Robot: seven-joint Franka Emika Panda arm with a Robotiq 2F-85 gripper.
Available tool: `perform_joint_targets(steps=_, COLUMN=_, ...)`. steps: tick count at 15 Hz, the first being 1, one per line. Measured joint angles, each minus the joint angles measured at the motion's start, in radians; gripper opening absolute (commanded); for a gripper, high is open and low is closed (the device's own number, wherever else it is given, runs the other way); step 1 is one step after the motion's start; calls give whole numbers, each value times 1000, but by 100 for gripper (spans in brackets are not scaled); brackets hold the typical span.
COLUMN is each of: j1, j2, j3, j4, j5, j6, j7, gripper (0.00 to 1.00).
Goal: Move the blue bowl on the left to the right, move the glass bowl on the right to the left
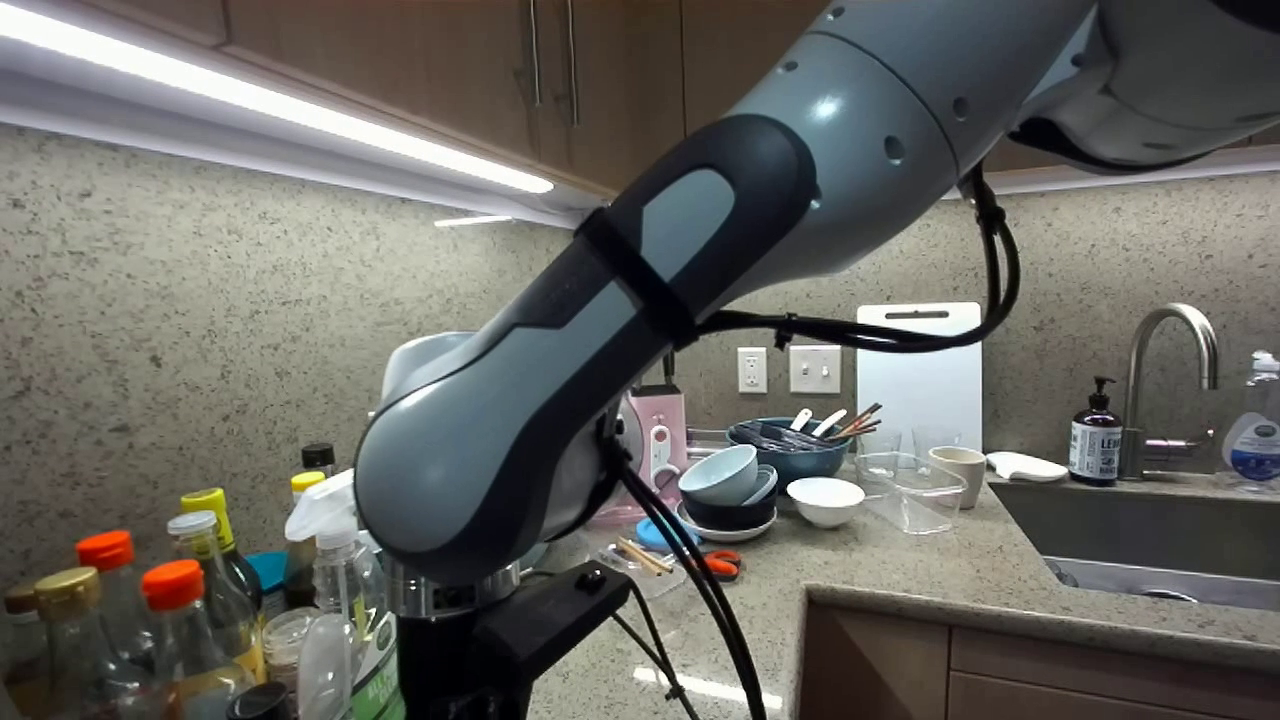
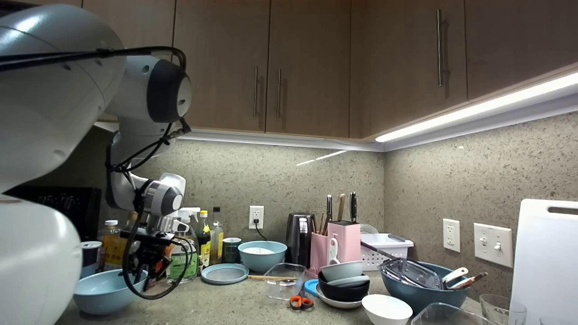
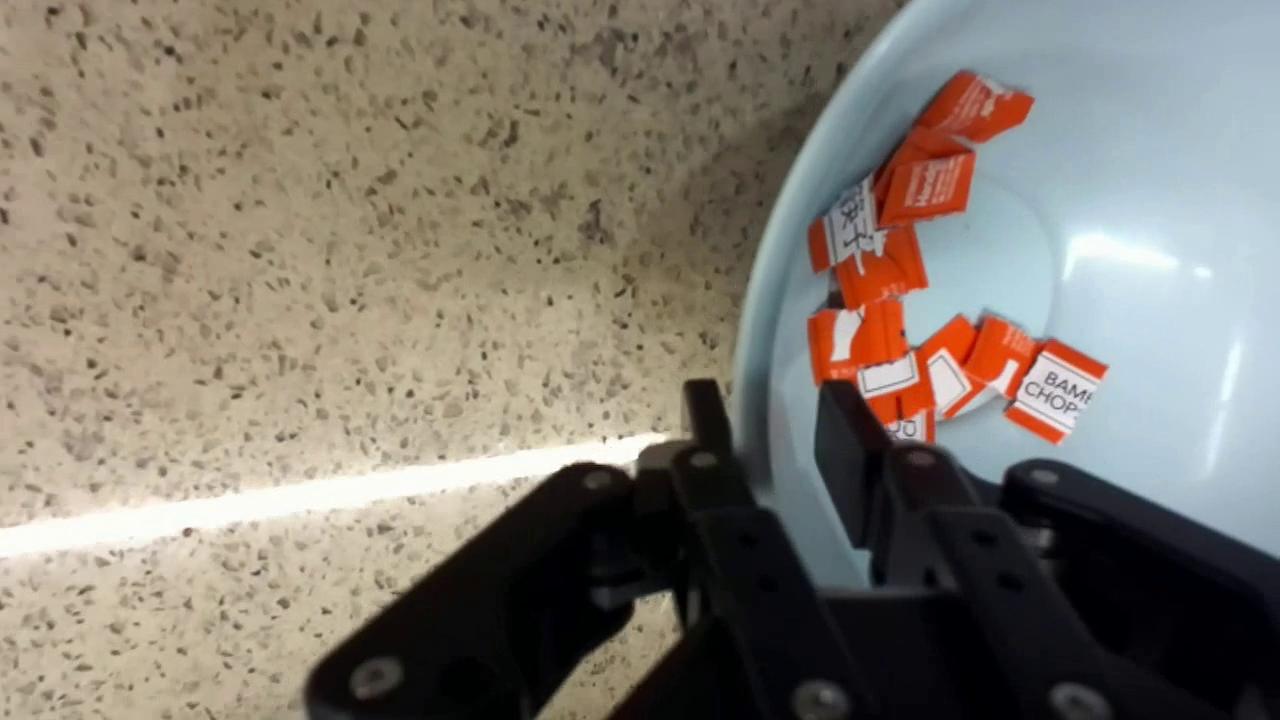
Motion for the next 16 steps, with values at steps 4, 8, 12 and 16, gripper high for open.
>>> perform_joint_targets(steps=4, j1=7, j2=-13, j3=-19, j4=6, j5=-50, j6=3, j7=0, gripper=6)
perform_joint_targets(steps=8, j1=10, j2=-39, j3=-49, j4=4, j5=-116, j6=3, j7=9, gripper=7)
perform_joint_targets(steps=12, j1=8, j2=-51, j3=-91, j4=-3, j5=-155, j6=1, j7=29, gripper=7)
perform_joint_targets(steps=16, j1=8, j2=-77, j3=-123, j4=-29, j5=-163, j6=-24, j7=99, gripper=7)
